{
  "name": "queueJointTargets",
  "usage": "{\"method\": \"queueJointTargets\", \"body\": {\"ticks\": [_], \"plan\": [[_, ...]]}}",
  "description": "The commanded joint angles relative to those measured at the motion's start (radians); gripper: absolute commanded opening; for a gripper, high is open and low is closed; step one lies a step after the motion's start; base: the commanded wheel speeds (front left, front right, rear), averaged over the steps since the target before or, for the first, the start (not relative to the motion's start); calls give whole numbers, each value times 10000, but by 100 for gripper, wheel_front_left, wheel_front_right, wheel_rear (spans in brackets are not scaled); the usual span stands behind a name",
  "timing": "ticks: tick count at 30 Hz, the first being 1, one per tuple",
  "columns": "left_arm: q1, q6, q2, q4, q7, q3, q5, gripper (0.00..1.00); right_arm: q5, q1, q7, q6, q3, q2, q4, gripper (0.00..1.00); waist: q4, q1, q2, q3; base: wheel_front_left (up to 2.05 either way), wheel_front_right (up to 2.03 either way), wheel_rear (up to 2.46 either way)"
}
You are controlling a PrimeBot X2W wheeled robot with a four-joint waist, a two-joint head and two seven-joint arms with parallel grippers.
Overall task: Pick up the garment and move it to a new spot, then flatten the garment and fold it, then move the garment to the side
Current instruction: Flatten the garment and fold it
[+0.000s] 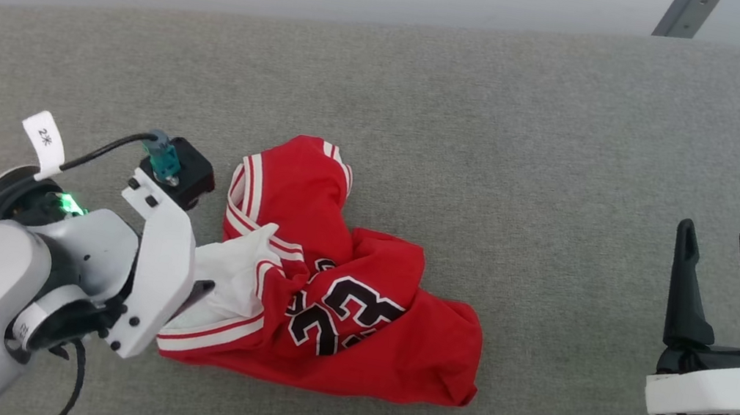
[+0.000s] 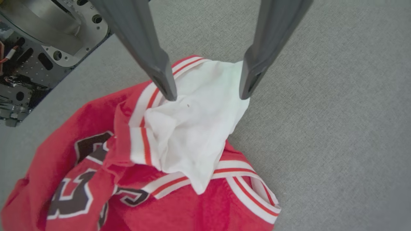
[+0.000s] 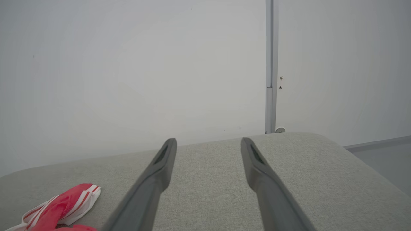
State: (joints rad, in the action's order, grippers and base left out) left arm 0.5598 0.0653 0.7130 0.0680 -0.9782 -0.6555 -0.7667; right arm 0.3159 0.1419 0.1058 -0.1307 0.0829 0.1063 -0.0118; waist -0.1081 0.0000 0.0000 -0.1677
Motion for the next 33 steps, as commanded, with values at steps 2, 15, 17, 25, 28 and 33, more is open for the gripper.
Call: {"method": "queueJointTargets", "body": {"ticks": [2,15,17,25,28,33], "plan": [[186,197,-22,-359,50,-107,-94,100,-43,-39,-30,0,-55,-26,-55,100,-88,0,0,-38,0,0,0],[700,553,-289,-2383,697,-338,-445,0,72,52,117,0,-15,63,11,100,-347,0,0,-312,0,0,0],[674,428,-158,-2239,664,-231,-490,0,63,17,135,0,41,61,22,100,-285,0,0,-310,0,0,0],[204,-320,540,-1501,952,437,-667,0,22,58,146,1,112,18,72,100,25,0,0,-342,0,0,0],[-14,-806,930,-1445,1036,709,-528,0,26,95,134,0,87,29,72,100,115,0,0,-352,0,0,0],[-412,-1478,1574,-1702,963,906,-241,0,10,145,116,0,67,40,86,100,196,0,0,-379,0,0,0]]}}
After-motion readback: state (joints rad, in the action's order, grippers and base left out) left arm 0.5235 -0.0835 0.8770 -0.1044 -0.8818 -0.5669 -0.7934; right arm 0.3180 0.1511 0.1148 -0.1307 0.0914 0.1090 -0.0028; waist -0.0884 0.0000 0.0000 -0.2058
